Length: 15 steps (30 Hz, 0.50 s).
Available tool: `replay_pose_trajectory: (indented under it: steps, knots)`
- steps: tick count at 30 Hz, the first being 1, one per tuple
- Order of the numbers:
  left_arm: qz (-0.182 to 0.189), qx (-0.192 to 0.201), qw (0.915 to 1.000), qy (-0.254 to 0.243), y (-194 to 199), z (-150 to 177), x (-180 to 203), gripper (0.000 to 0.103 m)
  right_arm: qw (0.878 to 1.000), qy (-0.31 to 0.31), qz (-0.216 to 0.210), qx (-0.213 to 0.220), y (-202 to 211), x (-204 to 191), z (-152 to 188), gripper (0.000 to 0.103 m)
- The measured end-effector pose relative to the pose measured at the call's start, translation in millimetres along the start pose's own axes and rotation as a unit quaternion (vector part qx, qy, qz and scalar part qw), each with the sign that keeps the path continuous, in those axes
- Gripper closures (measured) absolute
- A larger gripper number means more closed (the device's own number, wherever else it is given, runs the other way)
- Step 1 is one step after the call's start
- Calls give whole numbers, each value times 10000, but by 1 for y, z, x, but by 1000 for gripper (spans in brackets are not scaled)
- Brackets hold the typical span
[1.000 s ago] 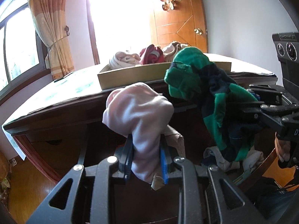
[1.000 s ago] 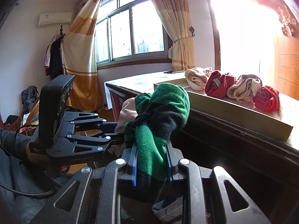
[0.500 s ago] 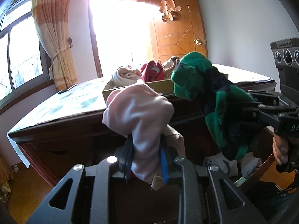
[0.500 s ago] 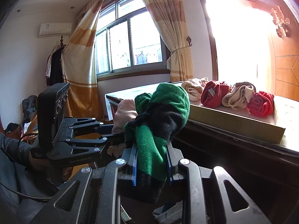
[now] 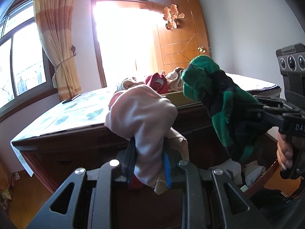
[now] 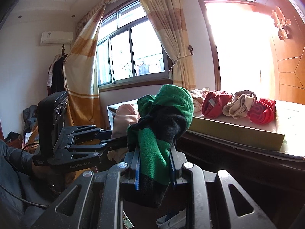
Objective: Take underwear out of drawer
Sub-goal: 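Carry both held garments over the cardboard tray with both tools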
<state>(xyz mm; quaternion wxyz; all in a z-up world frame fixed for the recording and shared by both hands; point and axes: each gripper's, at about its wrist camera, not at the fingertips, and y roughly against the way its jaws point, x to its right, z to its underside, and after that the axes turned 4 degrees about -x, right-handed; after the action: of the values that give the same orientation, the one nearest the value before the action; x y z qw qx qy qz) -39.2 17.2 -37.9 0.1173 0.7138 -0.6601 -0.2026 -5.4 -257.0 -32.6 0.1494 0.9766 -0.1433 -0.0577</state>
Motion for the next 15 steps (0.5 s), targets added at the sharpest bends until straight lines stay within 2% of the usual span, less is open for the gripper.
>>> replay_pose_trajectory:
  steps: [15]
  knots:
    - [15, 149, 9999, -71, 14, -4, -2, 80, 9998, -135, 38, 142, 6, 6, -3, 78]
